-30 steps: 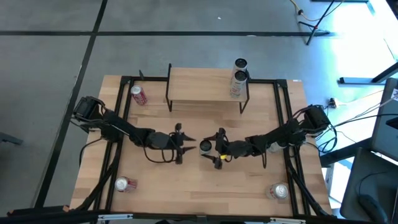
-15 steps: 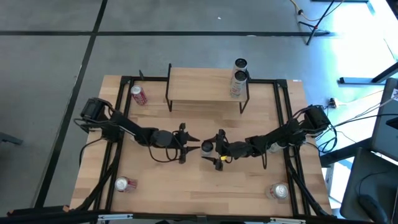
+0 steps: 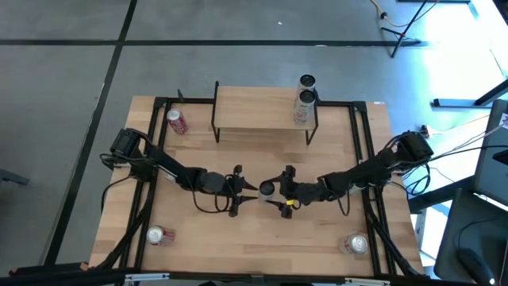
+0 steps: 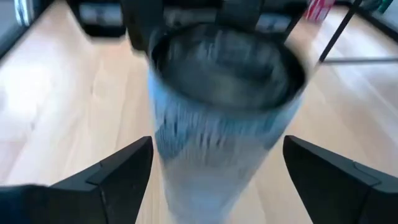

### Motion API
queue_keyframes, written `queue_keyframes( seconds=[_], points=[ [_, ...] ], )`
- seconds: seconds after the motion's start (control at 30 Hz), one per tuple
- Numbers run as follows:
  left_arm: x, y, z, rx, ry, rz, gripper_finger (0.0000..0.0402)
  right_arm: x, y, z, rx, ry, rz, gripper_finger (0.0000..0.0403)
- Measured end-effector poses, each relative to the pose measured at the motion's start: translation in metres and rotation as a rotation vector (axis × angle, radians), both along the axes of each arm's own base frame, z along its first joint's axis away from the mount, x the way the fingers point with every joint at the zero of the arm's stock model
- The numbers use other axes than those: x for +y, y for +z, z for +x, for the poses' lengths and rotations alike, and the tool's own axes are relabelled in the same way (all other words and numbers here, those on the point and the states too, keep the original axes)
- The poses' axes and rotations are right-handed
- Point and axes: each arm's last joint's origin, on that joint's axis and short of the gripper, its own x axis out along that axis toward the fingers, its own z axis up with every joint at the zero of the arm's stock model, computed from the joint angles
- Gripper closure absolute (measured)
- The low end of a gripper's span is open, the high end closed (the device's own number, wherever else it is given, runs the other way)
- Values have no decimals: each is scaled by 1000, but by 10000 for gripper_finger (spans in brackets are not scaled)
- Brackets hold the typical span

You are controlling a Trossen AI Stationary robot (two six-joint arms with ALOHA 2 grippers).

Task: Place canned beverage on shelf
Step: Put the white blue soda can on the shelf

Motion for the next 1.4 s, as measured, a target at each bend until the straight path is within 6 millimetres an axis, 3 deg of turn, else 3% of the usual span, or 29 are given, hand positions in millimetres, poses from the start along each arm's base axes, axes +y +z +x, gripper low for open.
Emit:
queue_keyframes(
  seconds=[0.2, 0.7, 0.83, 1.1, 1.4],
  points=[
    [0, 1, 0, -7, -8, -5, 264, 0, 10, 3, -91, 9, 26, 59],
    [0, 1, 0, -15, -7, -6, 264, 3, 7, 10, -152, 34, 36, 59],
    [0, 1, 0, -15, -7, -6, 264, 2, 31, 15, -138, 21, 33, 59],
    [0, 0, 0, -1, -6, -3, 264, -7, 69, 45, 226, -53, 35, 59],
    [0, 0, 0, 4, -8, -3, 264, -4, 81, 49, 401, -90, 97, 59]
  ],
)
